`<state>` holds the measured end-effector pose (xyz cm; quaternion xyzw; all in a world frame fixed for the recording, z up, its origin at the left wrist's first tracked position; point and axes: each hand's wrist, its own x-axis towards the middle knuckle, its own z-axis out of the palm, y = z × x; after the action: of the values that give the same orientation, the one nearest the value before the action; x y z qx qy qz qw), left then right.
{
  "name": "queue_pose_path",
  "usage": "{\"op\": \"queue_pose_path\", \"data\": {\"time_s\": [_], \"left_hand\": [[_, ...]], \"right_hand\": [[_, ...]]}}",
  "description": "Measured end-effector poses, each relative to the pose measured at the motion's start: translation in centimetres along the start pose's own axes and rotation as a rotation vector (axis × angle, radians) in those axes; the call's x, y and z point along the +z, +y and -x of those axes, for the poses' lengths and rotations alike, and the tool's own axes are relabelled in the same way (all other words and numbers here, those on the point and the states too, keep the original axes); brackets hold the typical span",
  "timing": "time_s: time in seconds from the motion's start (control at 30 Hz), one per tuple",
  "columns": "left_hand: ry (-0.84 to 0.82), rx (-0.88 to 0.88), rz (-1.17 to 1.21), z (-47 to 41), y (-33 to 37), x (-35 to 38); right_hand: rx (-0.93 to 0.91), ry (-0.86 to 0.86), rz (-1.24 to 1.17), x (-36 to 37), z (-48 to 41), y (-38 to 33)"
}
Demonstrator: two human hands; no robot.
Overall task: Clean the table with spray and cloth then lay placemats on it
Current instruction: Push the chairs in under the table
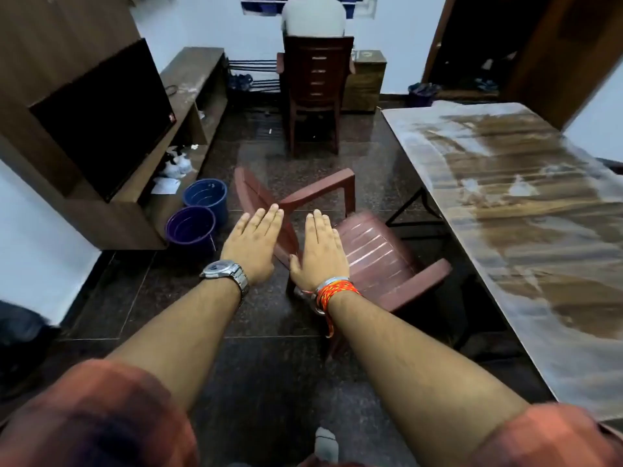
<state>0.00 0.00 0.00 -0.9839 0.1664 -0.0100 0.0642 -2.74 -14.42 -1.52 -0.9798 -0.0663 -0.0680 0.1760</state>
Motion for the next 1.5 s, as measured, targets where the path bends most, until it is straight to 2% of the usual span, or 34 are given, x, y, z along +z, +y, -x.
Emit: {"op": "queue_pose_path", "data": {"time_s": [0.1, 0.37, 0.53, 0.67, 0.83, 1.2, 1.37, 1.5], "left_hand": [[-0.076, 0.009, 0.032, -2.2, -2.1, 1.4], [-0.222, 0.33, -0.004, -8.9, -7.3, 5.8], [-0.153, 0.647, -0.019, -12.2, -10.5, 7.1], [-0.07, 0.82, 0.056, -13.8, -12.3, 8.1], [-0.078, 0.914, 0.021, -16.3, -13.4, 7.8], [-0.16, 1.071, -0.17, -20.9, -13.7, 7.3], [-0.118, 1.209, -0.196, -22.2, -14.4, 7.1], [-0.099, 1.328, -0.24, -24.4, -17.6, 7.2]], "right_hand": [[0.048, -0.077, 0.024, 2.0, -2.1, -0.9], [0.231, -0.232, 0.003, 6.6, -7.6, -3.9], [0.45, -0.257, 0.039, 8.7, -9.8, -6.5], [0.651, -0.224, 0.07, 8.7, -10.3, -8.6], [0.81, -0.306, 0.111, 8.3, -11.6, -9.3], [0.923, -0.246, 0.179, 9.7, -13.4, -9.5], [1.009, -0.285, 0.222, 9.7, -14.4, -10.5], [1.077, -0.277, 0.213, 11.3, -17.2, -13.6]]}}
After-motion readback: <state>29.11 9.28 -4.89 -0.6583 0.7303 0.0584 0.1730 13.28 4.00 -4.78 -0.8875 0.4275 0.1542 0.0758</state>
